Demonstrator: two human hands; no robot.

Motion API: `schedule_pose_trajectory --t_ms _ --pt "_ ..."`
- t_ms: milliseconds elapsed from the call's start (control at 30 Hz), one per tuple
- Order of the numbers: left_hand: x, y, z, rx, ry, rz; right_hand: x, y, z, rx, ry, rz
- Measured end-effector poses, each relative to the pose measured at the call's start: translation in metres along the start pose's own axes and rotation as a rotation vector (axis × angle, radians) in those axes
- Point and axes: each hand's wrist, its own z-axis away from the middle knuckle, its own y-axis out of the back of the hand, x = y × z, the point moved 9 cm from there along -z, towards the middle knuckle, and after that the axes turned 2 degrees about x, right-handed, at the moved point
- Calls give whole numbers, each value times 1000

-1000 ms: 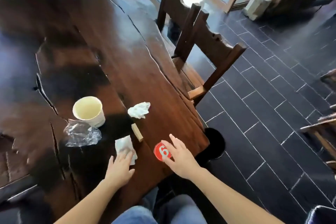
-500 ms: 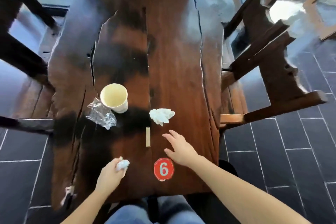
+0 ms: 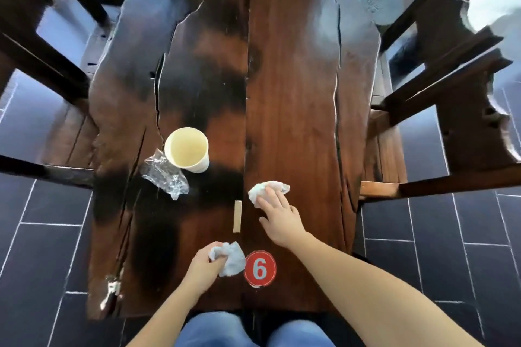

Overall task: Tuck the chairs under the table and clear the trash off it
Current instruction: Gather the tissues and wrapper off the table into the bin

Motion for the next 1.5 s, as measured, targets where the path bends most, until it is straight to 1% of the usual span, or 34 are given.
schedule_pose_trajectory --t_ms 33,100,200,267,333,400,500,567,600,633,733,800,867,900,933,967,1033,1067,1133,1200,1233,1267,1300,1333,1400,1433,1500 --pt "2 -6 -1 -58 8 -3 9 -2 14 57 -33 4" --pt "7 -17 -6 -151 -38 -19 32 -6 44 148 -123 19" --pt "21 -33 -7 -272 -122 -84 69 -23 86 229 -293 10" --pt "35 -47 -9 -329 -190 -106 94 -31 104 266 -431 -75" --pt "49 -62 -10 -362 -224 -151 110 -33 109 288 -517 -203" --pt "61 -75 -11 -351 -217 -155 124 -30 106 347 -593 -441" --pt "80 -95 -17 -275 -193 -127 146 -27 109 434 -747 -1057" --pt "97 -114 -21 -211 -234 -134 155 -30 121 398 -801 -1431" --pt "107 -128 -23 -200 -257 -139 161 -30 130 382 -809 -1553" --pt "118 -145 -24 -210 -281 -150 169 -30 141 380 -797 -1617" --pt "147 -213 -26 -303 -304 -226 197 -24 173 458 -707 -1696" --pt "153 -268 -25 -429 -245 -263 220 -28 191 564 -698 -1749" --pt "145 -325 -21 -571 -99 -241 247 -36 210 671 -745 -1708" --pt "138 -348 -17 -608 -39 -250 260 -44 218 713 -780 -1667" --pt "133 -369 -16 -638 -43 -287 271 -50 226 741 -808 -1623" --pt "130 -387 -16 -659 -84 -317 281 -56 232 749 -826 -1584" --pt "126 -410 -21 -604 -166 -382 299 -66 236 696 -788 -1543" --pt "122 -417 -28 -565 -173 -407 306 -70 237 659 -747 -1540" --pt "113 -433 -43 -529 -133 -414 329 -84 243 654 -721 -1524" --pt "97 -457 -55 -589 -51 -452 356 -113 255 669 -820 -1516" --pt "88 -471 -57 -645 -12 -489 364 -130 256 618 -849 -1581" --pt "81 -485 -57 -702 17 -515 367 -147 254 537 -842 -1702" --pt "72 -495 -60 -729 48 -534 368 -163 250 459 -829 -1823" --pt "62 -503 -67 -711 73 -547 372 -176 249 433 -843 -1877" --pt "47 -516 -79 -670 113 -591 393 -202 254 510 -989 -1799" --pt "39 -525 -82 -688 139 -601 403 -214 256 552 -1073 -1750" --pt "25 -542 -82 -721 234 -580 416 -238 256 575 -1190 -1726"
